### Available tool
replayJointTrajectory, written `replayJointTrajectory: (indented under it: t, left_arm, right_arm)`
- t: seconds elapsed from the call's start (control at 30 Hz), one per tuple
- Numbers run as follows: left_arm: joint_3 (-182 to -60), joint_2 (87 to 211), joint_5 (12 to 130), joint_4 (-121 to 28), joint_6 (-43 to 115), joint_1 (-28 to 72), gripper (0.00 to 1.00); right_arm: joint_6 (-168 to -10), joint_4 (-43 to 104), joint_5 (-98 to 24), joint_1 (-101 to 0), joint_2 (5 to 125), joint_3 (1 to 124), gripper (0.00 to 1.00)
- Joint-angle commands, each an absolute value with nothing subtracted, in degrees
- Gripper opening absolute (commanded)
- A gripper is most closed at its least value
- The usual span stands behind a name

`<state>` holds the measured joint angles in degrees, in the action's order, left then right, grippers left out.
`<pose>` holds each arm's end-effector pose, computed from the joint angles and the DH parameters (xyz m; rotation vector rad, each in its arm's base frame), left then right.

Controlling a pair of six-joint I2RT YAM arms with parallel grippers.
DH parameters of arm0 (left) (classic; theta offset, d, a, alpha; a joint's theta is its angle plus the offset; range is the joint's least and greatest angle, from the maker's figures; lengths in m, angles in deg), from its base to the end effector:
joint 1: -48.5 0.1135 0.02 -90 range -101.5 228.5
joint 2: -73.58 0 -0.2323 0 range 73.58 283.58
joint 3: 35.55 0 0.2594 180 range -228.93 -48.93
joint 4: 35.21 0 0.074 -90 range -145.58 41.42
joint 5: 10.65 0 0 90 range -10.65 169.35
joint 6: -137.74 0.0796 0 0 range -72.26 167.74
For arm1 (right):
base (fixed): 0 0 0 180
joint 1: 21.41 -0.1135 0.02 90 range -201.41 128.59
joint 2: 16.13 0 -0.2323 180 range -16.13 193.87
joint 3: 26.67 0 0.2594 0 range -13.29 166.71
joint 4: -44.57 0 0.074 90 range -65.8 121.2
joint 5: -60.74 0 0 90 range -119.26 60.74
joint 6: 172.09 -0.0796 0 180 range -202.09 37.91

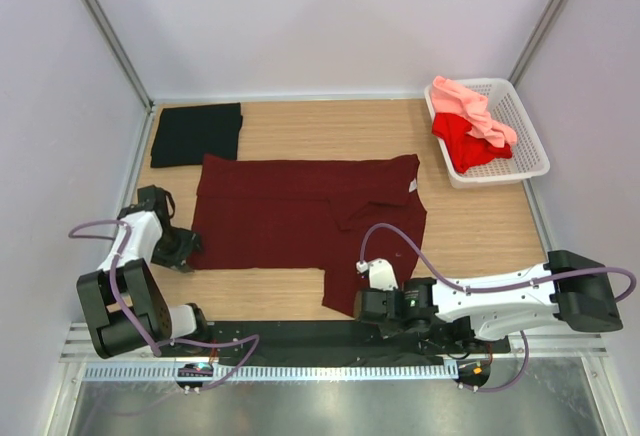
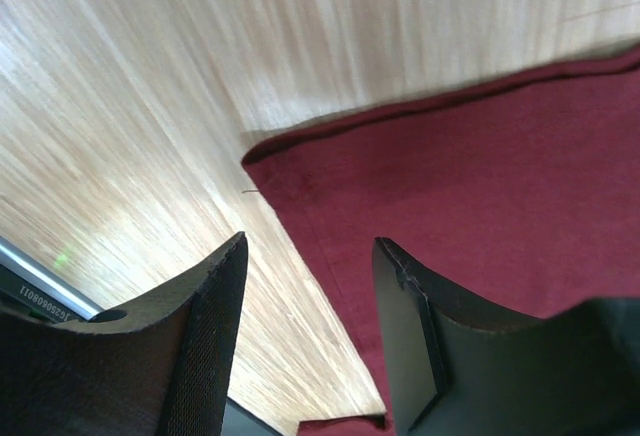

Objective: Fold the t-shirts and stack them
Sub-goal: Fold the tshirt

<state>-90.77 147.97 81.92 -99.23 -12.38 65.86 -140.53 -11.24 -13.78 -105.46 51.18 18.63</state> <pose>0.2096 0.0693 0.0996 -1.8896 2.3488 -0.0024 0.0421 0.1994 0.0833 -0.5839 2.7531 0.1613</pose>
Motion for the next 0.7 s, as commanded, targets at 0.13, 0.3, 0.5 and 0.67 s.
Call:
replayJointTrajectory:
  t: [0.13,0.3,0.5,0.67]
  left_arm:
    - [-89.54,146.53,86.11,-98.94,-14.40,66.16,0.53]
    - [-88.49,147.23,87.35,-98.77,-15.02,66.16,0.52]
    - [-86.20,148.28,85.51,-94.82,-14.76,66.16,0.40]
    - [-85.76,148.64,85.15,-92.97,-13.61,66.25,0.24]
  right_arm:
    - [-144.67,-19.67,-6.86,-105.79,48.65,20.89,0.01]
    - [-145.38,-25.05,-3.60,-105.79,47.50,25.19,0.01]
    - [-144.23,-26.37,-2.19,-105.79,47.59,28.36,0.01]
    - [-143.88,-27.25,-0.96,-105.79,47.33,29.77,0.01]
